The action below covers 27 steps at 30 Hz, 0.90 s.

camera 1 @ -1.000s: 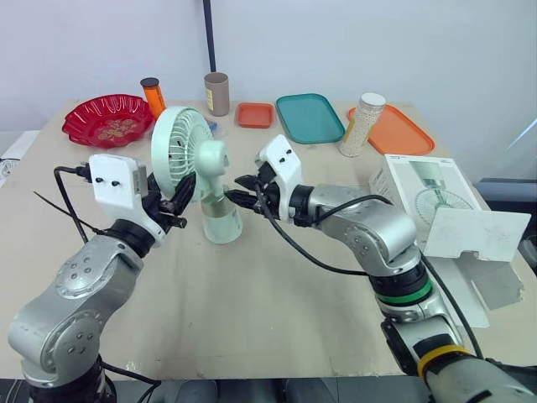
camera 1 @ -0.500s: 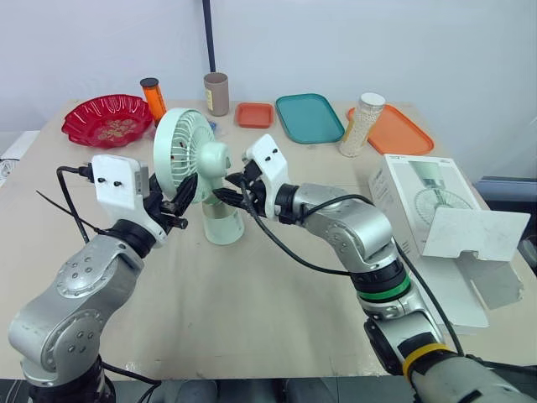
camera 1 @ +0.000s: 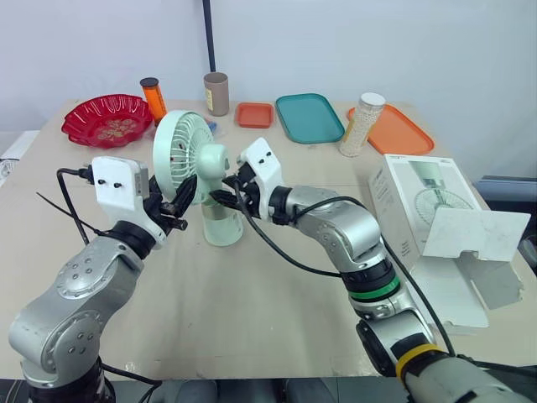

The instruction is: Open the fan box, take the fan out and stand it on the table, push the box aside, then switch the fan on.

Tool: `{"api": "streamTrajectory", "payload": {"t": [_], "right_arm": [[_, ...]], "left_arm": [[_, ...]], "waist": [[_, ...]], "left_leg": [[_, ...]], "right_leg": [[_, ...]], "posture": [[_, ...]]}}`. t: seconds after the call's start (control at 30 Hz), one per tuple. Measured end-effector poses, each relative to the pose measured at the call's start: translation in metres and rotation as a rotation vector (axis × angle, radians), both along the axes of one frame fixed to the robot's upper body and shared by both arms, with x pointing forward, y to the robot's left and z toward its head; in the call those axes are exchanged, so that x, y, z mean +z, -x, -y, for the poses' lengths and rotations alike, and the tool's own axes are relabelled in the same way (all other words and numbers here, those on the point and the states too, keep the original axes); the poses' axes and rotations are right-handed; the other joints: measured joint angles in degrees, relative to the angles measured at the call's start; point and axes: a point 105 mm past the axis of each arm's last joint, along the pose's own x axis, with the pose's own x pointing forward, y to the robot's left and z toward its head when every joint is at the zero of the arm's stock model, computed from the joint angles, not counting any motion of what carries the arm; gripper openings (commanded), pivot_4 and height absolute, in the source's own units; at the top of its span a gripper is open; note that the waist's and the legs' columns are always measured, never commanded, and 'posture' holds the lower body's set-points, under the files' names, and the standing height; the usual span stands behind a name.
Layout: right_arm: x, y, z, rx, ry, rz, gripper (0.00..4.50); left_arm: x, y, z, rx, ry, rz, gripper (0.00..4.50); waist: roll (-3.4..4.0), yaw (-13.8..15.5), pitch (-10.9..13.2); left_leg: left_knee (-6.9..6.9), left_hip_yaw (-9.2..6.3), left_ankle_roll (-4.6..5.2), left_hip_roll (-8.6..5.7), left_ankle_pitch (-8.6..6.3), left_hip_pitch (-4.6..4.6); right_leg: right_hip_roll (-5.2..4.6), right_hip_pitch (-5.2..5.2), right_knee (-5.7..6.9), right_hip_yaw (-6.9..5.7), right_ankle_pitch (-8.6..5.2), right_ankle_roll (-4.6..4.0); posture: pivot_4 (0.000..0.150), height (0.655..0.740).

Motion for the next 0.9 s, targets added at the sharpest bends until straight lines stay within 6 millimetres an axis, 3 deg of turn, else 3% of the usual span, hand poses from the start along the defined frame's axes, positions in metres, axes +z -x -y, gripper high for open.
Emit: {"api": "streamTrajectory", "payload": {"t": [0.83,0.9], "right_arm": [[-0.0018,-0.0027,-0.0047,-0.005,-0.015,-0.012,2.05],[-0.0017,-0.0025,-0.0054,-0.003,-0.016,-0.012,1.49]], "left_arm": [[-0.0005,-0.0003,-0.0012,0.012,0.003,-0.003,1.95],[-0.0005,-0.0004,-0.0015,0.015,0.004,-0.003,1.95]], "waist": [[0.00,0.00,0.00],[0.00,0.00,0.00]], "left_leg": [[0.00,0.00,0.00,0.00,0.00,0.00],[0.00,0.00,-0.01,0.00,0.00,0.00]], "right_leg": [[0.00,0.00,0.00,-0.01,0.00,0.00],[0.00,0.00,0.00,-0.01,0.00,0.00]], "posture": [[0.150,0.7400],[0.150,0.7400]]}}
